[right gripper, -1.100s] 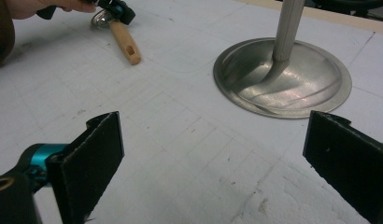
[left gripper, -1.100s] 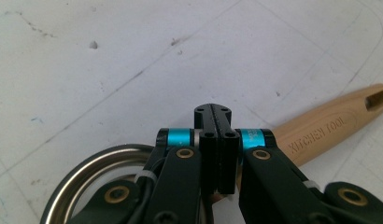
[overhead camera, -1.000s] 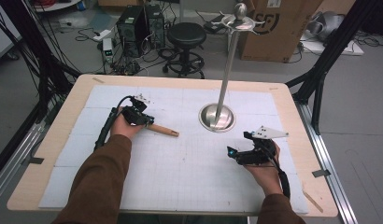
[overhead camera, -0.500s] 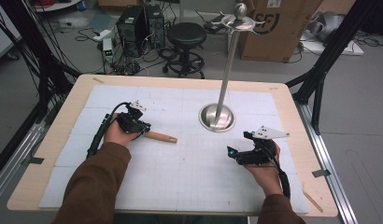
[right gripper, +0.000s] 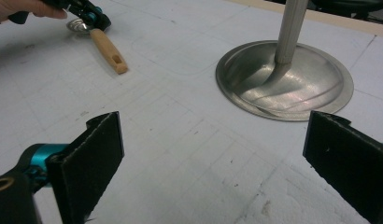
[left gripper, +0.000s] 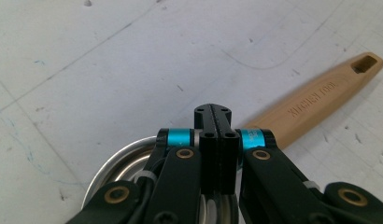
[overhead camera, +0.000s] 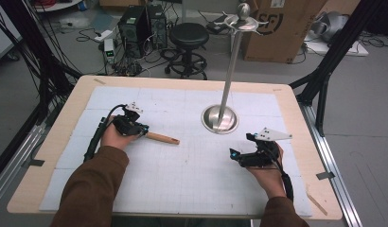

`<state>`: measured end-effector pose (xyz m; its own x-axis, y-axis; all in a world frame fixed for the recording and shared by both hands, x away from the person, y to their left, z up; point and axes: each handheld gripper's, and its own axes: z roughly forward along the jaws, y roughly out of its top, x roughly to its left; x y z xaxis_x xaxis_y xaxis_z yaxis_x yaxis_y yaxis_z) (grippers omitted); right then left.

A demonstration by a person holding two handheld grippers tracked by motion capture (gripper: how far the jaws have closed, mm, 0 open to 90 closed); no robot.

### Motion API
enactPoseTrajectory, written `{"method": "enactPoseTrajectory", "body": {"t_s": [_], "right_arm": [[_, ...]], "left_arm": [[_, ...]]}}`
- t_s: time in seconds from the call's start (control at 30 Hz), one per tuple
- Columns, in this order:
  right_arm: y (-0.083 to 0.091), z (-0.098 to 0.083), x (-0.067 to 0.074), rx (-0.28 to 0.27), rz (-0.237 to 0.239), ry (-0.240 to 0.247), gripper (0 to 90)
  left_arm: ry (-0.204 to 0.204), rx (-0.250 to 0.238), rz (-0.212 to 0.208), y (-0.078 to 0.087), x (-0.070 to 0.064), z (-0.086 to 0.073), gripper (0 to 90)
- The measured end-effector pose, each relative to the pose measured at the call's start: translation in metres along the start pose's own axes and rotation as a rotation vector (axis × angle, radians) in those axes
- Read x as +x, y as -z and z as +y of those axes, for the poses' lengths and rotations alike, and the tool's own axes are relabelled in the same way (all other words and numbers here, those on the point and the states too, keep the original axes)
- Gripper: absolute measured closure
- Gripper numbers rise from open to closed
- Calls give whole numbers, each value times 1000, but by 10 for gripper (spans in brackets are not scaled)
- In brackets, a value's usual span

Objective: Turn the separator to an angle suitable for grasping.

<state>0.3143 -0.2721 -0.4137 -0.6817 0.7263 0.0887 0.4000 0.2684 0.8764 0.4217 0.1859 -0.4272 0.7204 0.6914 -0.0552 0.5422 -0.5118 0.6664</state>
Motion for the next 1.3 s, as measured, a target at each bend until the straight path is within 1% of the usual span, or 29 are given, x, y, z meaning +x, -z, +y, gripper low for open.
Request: {"method": "enactPoseTrajectory", "body": {"t_s": [0.03,0.13,0.27,0.37,0.5,0.57,0.67,0.87,1.07,1.17,1.3], "right_arm": [[0,0,0,1,-1,0,40],[-1,0,0,5,-1,1,40],[-1,0,-1,4,-1,-1,40],[-1,0,0,7,1,-2,40],[-1,0,0,1,2,-1,40],[0,0,0,-2,3,4,40],[0,0,0,-3,4,4,40],[0,0,0,-4,8,5,40],[0,0,0,-7,7,2,40],[0,0,0,-6,7,3,40],[-1,0,0,-7,8,1,40]], "left_arm": [[13,-8,-6,-1,1,0,897],[21,-11,-9,-4,3,-1,897],[9,0,-13,-3,0,-1,898],[-9,16,-4,-1,-3,0,898],[-14,22,0,3,-6,-3,898],[-8,19,0,5,-8,-5,898],[-12,21,0,9,-10,-9,898],[7,8,-5,18,-18,-21,898],[-6,22,7,28,-24,-31,898],[5,13,2,31,-27,-36,898],[8,0,-4,34,-31,-41,897]]}}
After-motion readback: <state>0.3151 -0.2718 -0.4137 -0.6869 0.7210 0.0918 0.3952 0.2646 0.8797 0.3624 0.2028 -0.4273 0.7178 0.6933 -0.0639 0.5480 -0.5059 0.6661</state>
